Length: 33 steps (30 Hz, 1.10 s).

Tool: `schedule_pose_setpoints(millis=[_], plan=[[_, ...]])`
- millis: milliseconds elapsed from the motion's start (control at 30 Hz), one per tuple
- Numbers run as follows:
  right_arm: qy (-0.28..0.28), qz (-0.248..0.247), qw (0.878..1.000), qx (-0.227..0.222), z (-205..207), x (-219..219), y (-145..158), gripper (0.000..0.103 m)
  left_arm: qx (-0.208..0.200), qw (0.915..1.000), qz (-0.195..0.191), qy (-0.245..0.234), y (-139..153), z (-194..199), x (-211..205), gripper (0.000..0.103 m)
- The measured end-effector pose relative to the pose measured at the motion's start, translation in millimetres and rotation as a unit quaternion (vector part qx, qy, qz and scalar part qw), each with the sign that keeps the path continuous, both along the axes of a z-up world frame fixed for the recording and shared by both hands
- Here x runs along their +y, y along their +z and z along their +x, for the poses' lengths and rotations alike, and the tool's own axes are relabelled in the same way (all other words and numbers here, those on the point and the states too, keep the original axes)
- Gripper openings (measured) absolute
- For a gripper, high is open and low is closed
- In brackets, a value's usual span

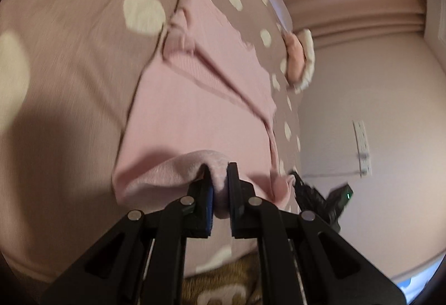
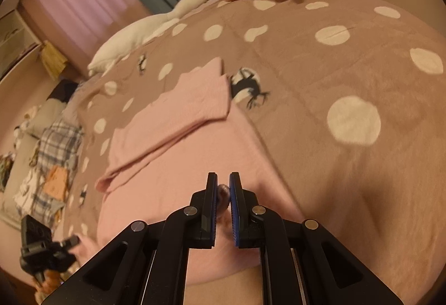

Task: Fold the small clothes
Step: 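Lift the hem with both tools and fold it toward the collar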

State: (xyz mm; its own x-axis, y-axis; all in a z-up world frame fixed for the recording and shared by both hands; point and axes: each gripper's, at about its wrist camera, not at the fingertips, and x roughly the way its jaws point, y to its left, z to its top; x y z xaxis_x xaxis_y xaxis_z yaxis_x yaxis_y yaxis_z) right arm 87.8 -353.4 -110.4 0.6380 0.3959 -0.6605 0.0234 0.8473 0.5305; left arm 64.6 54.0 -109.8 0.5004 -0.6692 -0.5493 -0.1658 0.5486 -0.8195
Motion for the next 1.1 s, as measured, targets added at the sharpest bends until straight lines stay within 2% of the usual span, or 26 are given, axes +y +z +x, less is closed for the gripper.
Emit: schedule_pose_setpoints(millis=[100,233,333,367,400,467,567,633,700,733,867,900,933,967,1000,1033,1100], plan=[[-0.007,-0.014,1.0,0.007,15.0,-3.1,-0.6,0.011,0.009,0.9996,0.024,0.012,-2.3,23.9,-1.3,0.01],[-0.015,-0.043,0.999,0.028,29.4,-7.8,-3.5,0.011,0.012,0.9926,0.116,0.036,4.1,41.9,-1.9,0.036],[-0.018,-0.055,0.998,0.032,30.9,-17.9,3.5,0.011,0.002,0.9886,0.147,0.034,10.1,41.4,3.8,0.047],[-0.019,-0.062,0.997,0.034,30.3,-21.4,7.0,0.014,0.001,0.9873,0.156,0.029,11.8,39.8,4.6,0.051],[-0.02,-0.067,0.997,0.035,28.8,-25.3,10.4,0.018,-0.004,0.9857,0.167,0.022,14.1,36.5,5.1,0.052],[-0.013,-0.074,0.997,0.035,25.4,-28.2,14.4,0.041,-0.022,0.9799,0.198,0.009,19.4,30.2,4.4,0.057],[0.016,-0.086,0.995,0.037,21.2,-21.8,16.0,0.044,-0.045,0.9657,0.256,-0.006,21.2,25.3,-1.9,0.057],[0.038,-0.084,0.995,0.042,22.8,-14.0,12.5,0.044,-0.058,0.9587,0.278,-0.023,18.0,27.9,-9.4,0.058],[0.053,-0.091,0.993,0.055,30.1,-4.2,4.4,0.044,-0.062,0.9568,0.282,-0.038,11.7,33.2,-13.9,0.058],[0.053,-0.098,0.992,0.062,34.0,-0.5,-0.2,0.044,-0.06,0.9557,0.285,-0.04,9.1,35.7,-15.2,0.058],[0.052,-0.124,0.987,0.087,49.3,10.9,-18.8,0.043,-0.031,0.9422,0.331,-0.042,-8.8,53.4,-23.0,0.053],[0.049,-0.127,0.987,0.09,51.3,12.2,-22.1,0.038,-0.031,0.9411,0.334,-0.043,-11.3,56.1,-23.8,0.048],[0.046,-0.128,0.987,0.089,51.7,12.3,-23.5,0.026,-0.033,0.9406,0.335,-0.045,-14.6,59.4,-23.5,0.034],[0.048,-0.128,0.987,0.089,52.1,13.0,-24.8,0.019,-0.027,0.9385,0.341,-0.045,-18.9,64.4,-23.7,0.018],[0.047,-0.126,0.987,0.088,51.7,13.4,-25.2,0.017,-0.018,0.9364,0.348,-0.043,-21.7,67.0,-23.3,0.01],[0.045,-0.124,0.988,0.085,50.8,12.8,-24.1,0.013,-0.011,0.9352,0.352,-0.04,-24.1,68.3,-22.2,0.008],[0.042,-0.123,0.989,0.071,45.5,12.7,-18.4,0.01,-0.018,0.9366,0.348,-0.033,-20.8,65.5,-21.9,0.006]])
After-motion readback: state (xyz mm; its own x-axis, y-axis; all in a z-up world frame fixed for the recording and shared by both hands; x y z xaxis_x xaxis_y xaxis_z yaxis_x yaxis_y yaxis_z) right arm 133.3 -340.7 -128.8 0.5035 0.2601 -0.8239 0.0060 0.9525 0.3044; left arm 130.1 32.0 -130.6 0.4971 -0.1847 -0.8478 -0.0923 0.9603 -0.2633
